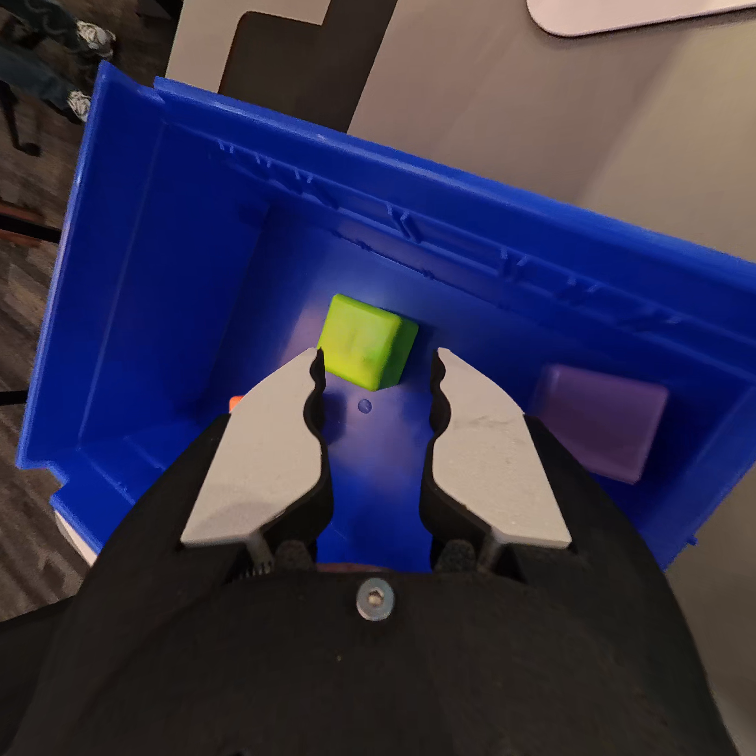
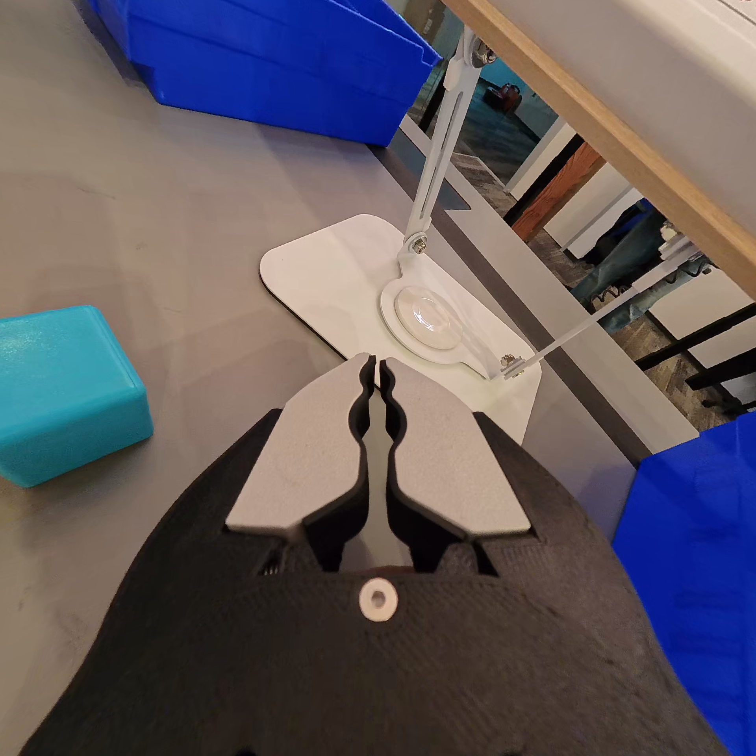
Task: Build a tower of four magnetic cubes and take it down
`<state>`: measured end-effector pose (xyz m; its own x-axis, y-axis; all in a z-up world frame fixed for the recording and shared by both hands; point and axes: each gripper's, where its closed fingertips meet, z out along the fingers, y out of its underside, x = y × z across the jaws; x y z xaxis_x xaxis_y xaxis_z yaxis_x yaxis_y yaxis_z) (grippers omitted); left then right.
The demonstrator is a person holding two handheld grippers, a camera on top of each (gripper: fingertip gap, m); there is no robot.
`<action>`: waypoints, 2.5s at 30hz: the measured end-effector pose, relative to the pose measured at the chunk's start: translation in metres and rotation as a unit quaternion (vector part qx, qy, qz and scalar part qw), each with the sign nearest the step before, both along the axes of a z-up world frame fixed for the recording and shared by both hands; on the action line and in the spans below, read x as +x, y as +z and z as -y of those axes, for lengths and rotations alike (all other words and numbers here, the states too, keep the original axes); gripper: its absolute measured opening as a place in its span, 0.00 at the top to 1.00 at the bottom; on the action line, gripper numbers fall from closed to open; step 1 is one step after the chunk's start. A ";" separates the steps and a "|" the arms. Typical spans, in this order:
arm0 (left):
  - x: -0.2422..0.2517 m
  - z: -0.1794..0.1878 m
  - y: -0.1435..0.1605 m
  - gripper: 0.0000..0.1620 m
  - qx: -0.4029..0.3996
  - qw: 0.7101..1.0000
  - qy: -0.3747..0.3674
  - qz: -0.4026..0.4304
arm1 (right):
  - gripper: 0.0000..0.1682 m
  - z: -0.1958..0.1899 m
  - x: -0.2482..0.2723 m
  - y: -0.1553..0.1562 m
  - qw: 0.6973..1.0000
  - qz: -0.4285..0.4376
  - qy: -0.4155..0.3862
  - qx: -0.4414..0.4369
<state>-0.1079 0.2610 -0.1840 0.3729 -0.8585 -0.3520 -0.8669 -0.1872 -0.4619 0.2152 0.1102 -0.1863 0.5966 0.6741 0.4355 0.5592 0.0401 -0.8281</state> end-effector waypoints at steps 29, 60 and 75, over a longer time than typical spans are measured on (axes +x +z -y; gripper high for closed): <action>0.002 -0.027 -0.028 0.63 -0.009 1.000 -0.006 -0.004 | 0.99 0.001 -0.001 0.000 1.000 0.000 0.005 -0.002; 0.004 -0.025 -0.019 0.69 -0.013 1.000 -0.021 0.002 | 0.99 0.002 -0.001 -0.001 1.000 0.000 0.005 -0.005; 0.004 -0.031 -0.041 0.68 -0.041 0.999 -0.027 -0.002 | 0.99 0.002 -0.001 -0.001 1.000 0.001 0.007 -0.006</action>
